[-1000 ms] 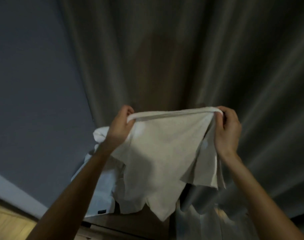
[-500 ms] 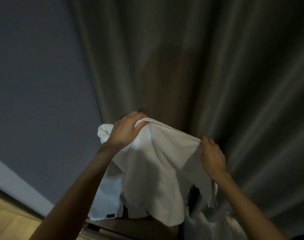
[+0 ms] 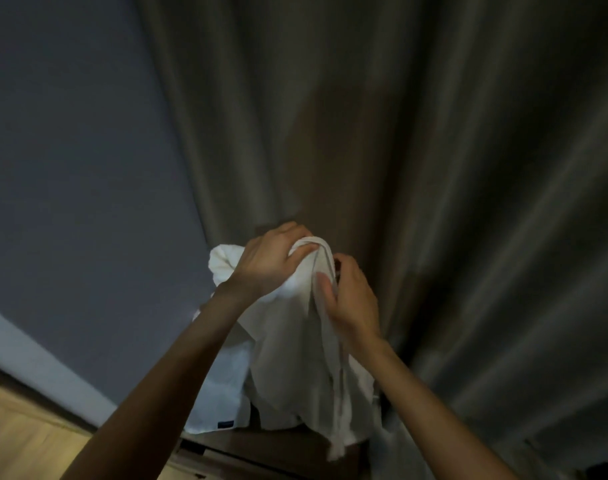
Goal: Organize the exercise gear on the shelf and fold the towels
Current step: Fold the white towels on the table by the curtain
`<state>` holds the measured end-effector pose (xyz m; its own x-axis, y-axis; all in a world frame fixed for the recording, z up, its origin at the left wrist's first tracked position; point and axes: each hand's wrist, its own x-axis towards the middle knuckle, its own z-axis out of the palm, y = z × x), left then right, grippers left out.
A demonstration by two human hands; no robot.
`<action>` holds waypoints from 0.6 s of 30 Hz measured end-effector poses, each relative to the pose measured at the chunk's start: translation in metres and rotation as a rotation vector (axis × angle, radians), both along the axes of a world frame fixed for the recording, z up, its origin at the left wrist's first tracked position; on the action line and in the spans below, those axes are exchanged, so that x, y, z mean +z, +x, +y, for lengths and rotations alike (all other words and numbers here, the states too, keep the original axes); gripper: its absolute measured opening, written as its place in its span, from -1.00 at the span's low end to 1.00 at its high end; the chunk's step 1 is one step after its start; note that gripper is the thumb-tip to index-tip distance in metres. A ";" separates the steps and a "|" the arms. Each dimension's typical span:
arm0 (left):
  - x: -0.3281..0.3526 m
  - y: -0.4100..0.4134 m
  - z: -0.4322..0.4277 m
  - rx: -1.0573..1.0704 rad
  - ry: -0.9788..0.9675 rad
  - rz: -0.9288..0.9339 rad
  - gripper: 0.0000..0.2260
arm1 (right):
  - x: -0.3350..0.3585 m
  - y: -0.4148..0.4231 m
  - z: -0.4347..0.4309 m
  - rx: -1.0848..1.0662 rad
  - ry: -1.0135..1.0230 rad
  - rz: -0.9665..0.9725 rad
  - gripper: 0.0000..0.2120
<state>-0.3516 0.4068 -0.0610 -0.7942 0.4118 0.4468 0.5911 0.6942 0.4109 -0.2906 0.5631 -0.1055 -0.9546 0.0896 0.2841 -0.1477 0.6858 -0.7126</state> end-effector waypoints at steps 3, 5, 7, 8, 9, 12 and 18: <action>0.000 -0.001 -0.004 -0.010 0.001 0.015 -0.79 | -0.002 -0.006 0.005 -0.026 0.121 -0.013 -0.67; 0.001 -0.002 -0.006 -0.030 0.009 -0.010 -0.81 | -0.003 -0.009 0.014 -0.062 0.128 0.031 -0.73; 0.001 -0.005 -0.010 -0.073 0.084 -0.081 -0.83 | 0.000 -0.013 0.023 -0.120 0.027 0.101 -0.78; 0.001 -0.007 -0.014 -0.091 0.115 -0.111 -0.82 | 0.003 -0.016 0.029 -0.142 -0.025 0.127 -0.79; -0.001 -0.011 -0.020 -0.096 0.123 -0.138 -0.81 | 0.006 -0.019 0.034 -0.152 -0.072 0.157 -0.80; -0.017 -0.020 -0.040 -0.027 0.049 -0.258 -0.84 | 0.015 -0.026 0.046 -0.172 -0.175 0.233 -0.80; -0.044 -0.025 -0.054 0.270 0.231 -0.452 -0.91 | 0.022 -0.031 0.055 -0.085 -0.157 0.240 -0.87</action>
